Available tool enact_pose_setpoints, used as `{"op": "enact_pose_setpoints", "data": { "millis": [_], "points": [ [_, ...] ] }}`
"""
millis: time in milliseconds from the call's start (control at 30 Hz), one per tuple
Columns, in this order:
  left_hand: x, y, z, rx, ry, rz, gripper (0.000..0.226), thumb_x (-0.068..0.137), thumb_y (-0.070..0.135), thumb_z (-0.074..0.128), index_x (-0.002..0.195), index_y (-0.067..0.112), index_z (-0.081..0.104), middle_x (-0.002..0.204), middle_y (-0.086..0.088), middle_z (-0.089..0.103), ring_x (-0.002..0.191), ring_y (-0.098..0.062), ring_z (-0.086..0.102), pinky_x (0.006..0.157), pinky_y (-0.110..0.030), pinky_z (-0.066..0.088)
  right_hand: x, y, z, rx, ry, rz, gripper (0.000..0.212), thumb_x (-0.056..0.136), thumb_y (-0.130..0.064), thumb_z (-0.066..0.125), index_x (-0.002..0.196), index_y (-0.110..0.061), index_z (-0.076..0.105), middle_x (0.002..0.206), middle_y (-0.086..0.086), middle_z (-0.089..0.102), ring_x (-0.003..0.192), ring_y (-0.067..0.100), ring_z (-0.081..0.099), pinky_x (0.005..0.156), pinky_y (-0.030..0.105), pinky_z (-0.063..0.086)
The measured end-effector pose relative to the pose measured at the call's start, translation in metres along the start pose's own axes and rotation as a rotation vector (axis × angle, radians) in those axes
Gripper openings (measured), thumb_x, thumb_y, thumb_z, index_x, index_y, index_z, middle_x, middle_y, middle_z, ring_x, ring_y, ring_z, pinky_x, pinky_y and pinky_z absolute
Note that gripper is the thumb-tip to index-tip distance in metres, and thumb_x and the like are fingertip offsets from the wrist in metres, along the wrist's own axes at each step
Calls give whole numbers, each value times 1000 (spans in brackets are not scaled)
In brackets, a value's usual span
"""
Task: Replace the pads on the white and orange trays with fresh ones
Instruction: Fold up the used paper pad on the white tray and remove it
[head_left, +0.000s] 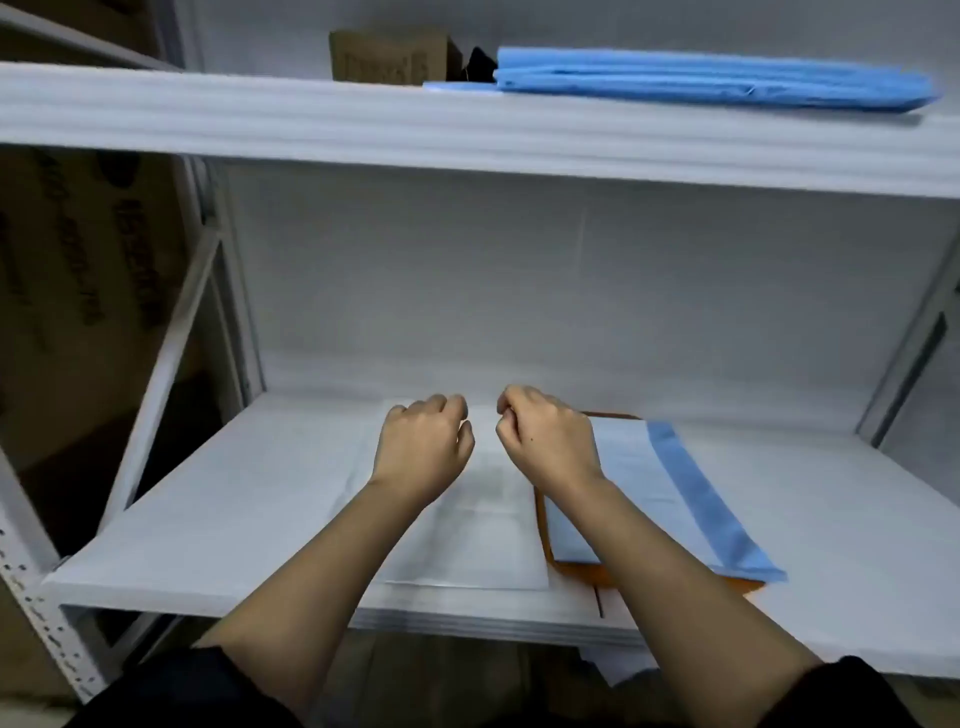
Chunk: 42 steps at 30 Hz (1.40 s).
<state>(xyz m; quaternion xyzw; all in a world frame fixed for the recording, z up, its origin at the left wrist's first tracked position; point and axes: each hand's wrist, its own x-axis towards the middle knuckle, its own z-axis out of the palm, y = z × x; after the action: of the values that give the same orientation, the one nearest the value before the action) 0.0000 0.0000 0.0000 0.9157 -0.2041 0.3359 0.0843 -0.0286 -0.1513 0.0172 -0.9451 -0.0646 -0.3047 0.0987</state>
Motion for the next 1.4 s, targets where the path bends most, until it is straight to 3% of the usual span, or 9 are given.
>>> {"op": "enact_pose_setpoints", "data": {
  "millis": [133,200,433,700,833,1033,1200,1300,1400],
  "points": [
    [-14,-17,29,-49,-180,-41,31,96,30,38,116,15,56,107,-1,64,90,-24,63,77,-32,43,-4,1,37,22,-80,39,20,91,-21,41,103,-19,57,101,-5,64,89,19,59,64,30,42],
    [-23,-26,44,-27,-250,-37,35,98,33,36,126,17,50,119,-1,60,99,-22,61,81,-31,41,-7,-1,59,53,-131,50,22,90,-20,42,105,-18,57,103,-4,64,92,19,59,67,31,43],
    [-54,-48,80,-60,-488,-66,45,99,33,35,141,18,36,139,-2,48,119,-21,51,96,-32,39,-28,-7,117,61,-328,7,31,94,-24,41,122,-18,53,118,-1,58,104,20,54,83,31,38],
    [-83,-66,99,-127,-770,-67,55,100,36,31,150,17,19,157,-2,22,143,-18,23,117,-31,16,-50,-16,157,82,-612,59,46,99,-36,36,141,-19,39,143,1,45,126,19,45,105,32,35],
    [-91,-73,98,-202,-920,7,63,96,42,35,152,25,11,160,4,7,147,-12,4,118,-33,1,-59,-15,162,163,-738,66,47,101,-37,31,145,-20,34,152,-1,33,139,17,32,114,32,26],
    [-102,-75,108,-189,-981,47,72,91,48,45,151,30,10,160,2,4,147,-15,4,119,-33,6,-66,-13,160,191,-876,11,50,101,-45,26,148,-27,26,159,-5,12,147,15,7,118,38,10],
    [-103,-75,107,-208,-947,43,65,94,53,41,150,29,18,160,3,9,146,-15,9,117,-29,12,-66,-10,156,189,-949,1,72,89,-67,37,149,-31,20,160,-9,8,147,17,4,118,42,9],
    [-99,-77,103,-254,-962,15,59,94,50,45,148,32,27,159,5,15,145,-13,13,115,-28,16,-65,-8,155,160,-958,-48,75,87,-65,45,149,-30,22,160,-8,9,147,18,6,117,42,12],
    [-92,-78,100,-344,-930,-71,42,95,41,46,136,31,48,151,6,33,139,-10,29,111,-27,27,-63,-7,154,161,-945,-50,66,90,-54,50,147,-27,29,159,-5,14,146,17,12,116,40,17]
  ]
}}
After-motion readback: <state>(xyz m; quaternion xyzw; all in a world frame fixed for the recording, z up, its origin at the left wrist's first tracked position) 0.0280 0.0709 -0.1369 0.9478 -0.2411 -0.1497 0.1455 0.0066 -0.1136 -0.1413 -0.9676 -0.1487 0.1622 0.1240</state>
